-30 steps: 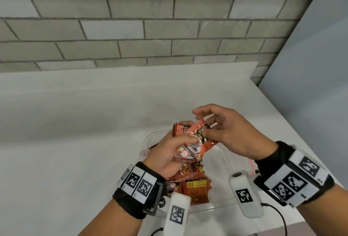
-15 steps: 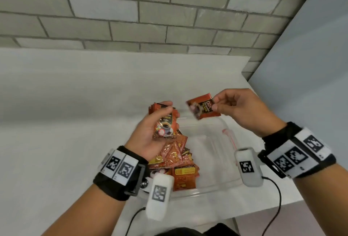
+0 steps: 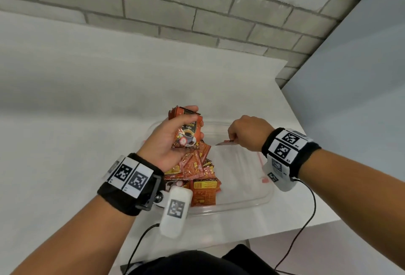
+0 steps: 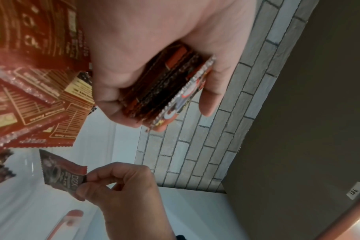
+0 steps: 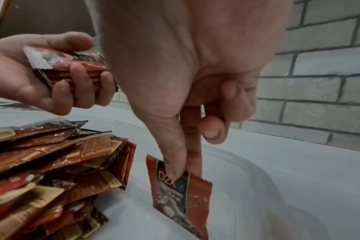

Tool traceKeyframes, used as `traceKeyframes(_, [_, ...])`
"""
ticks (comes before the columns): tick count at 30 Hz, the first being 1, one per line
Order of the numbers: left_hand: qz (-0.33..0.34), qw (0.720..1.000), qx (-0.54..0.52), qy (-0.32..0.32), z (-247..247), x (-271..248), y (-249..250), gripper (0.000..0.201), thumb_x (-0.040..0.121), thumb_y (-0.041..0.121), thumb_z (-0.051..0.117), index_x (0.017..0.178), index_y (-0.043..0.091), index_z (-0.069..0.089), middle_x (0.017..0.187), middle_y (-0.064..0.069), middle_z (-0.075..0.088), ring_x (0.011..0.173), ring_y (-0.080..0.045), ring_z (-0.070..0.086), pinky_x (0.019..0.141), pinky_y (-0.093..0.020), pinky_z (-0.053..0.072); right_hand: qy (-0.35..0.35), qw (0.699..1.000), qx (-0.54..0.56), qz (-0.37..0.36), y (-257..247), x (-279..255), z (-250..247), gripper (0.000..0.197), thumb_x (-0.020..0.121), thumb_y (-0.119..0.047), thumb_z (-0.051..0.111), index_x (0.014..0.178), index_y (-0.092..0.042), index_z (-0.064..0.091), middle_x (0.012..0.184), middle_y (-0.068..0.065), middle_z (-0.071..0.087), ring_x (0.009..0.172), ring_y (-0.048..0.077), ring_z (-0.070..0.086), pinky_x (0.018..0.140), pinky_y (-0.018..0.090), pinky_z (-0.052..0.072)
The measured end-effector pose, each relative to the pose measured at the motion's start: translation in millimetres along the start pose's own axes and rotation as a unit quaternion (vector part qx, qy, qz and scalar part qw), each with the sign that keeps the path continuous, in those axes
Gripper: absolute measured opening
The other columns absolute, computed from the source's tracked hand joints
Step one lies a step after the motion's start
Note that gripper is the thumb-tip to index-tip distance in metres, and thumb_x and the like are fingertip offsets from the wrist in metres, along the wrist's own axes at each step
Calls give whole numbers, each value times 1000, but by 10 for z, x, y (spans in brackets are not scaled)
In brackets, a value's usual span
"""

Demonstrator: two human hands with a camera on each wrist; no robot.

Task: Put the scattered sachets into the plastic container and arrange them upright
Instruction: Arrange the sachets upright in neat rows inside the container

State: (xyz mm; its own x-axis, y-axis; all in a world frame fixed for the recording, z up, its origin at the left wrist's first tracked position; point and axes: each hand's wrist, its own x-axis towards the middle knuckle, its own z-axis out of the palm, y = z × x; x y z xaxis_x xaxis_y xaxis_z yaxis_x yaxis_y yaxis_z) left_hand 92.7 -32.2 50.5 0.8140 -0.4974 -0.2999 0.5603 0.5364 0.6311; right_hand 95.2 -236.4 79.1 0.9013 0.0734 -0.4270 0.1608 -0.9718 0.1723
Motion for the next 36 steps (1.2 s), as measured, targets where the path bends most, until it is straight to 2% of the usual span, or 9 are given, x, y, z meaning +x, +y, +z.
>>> traceKeyframes(4, [-2, 1000, 5, -4, 5, -4, 18, 35, 70, 15, 65, 105, 18, 66, 85, -5, 64, 69, -19, 61, 69, -29, 47, -14, 1000, -11, -4, -29, 55, 11, 18, 93, -17, 51, 99, -17, 68, 100, 7, 59, 75, 23, 51, 64, 29, 41])
traceKeyframes(9, [-3, 1000, 5, -19, 9, 0, 29, 33, 71, 16, 63, 104, 18, 66, 84, -5, 63, 66, -18, 62, 67, -29, 48, -32, 999, -32, -1, -16, 113, 65, 23, 92, -9, 50, 105, -18, 67, 106, 8, 59, 77, 24, 52, 64, 29, 39])
traceKeyframes(13, [-2, 1000, 13, -20, 2, 13, 25, 33, 71, 14, 63, 104, 18, 67, 92, -8, 62, 68, -19, 63, 69, -30, 49, -30, 999, -21, 3, 3, 157, 105, 21, 93, -12, 51, 106, -19, 66, 108, 7, 59, 87, 26, 59, 64, 28, 39])
traceKeyframes(18, [-3, 999, 23, -25, 12, 16, 39, 34, 69, 15, 65, 103, 18, 67, 89, -6, 63, 65, -18, 64, 65, -28, 50, -9, 999, -50, 21, -4, 176, 119, 21, 93, -10, 49, 106, -17, 65, 106, 8, 59, 84, 27, 57, 63, 28, 36])
traceKeyframes(21, [-3, 999, 19, -28, 5, 15, 36, 33, 71, 16, 63, 103, 17, 67, 91, -8, 63, 68, -20, 64, 67, -29, 50, -11, 998, -57, 25, -18, 192, 127, 22, 92, -8, 49, 106, -15, 65, 105, 9, 59, 76, 25, 51, 62, 28, 36])
traceKeyframes(26, [-1, 999, 17, -32, -25, 15, 31, 35, 69, 14, 70, 103, 17, 68, 90, -9, 64, 70, -22, 64, 66, -29, 51, -15, 998, -52, 19, -52, 218, 110, 20, 92, -10, 52, 104, -17, 67, 102, 7, 61, 74, 24, 51, 60, 27, 37])
traceKeyframes(31, [2, 1000, 7, -29, -34, 17, 17, 33, 72, 14, 66, 105, 16, 67, 90, -10, 62, 69, -21, 62, 64, -28, 53, -11, 997, -71, 15, -79, 229, 113, 20, 92, -9, 51, 104, -16, 66, 102, 7, 61, 72, 24, 49, 60, 27, 36])
traceKeyframes(33, [1, 1000, 9, -30, -40, 18, 17, 34, 72, 12, 68, 106, 15, 67, 88, -9, 63, 67, -20, 63, 63, -27, 53, -5, 996, -90, 17, -98, 222, 102, 19, 92, -7, 49, 103, -12, 64, 99, 8, 60, 71, 24, 47, 60, 27, 35])
traceKeyframes(36, [3, 1000, 14, -23, -42, 19, 15, 35, 70, 15, 65, 105, 16, 67, 88, -9, 63, 68, -21, 63, 64, -28, 52, -1, 990, -136, 28, -136, 199, 62, 13, 94, -8, 47, 81, -9, 49, 74, 3, 44, 70, 24, 44, 53, 26, 32])
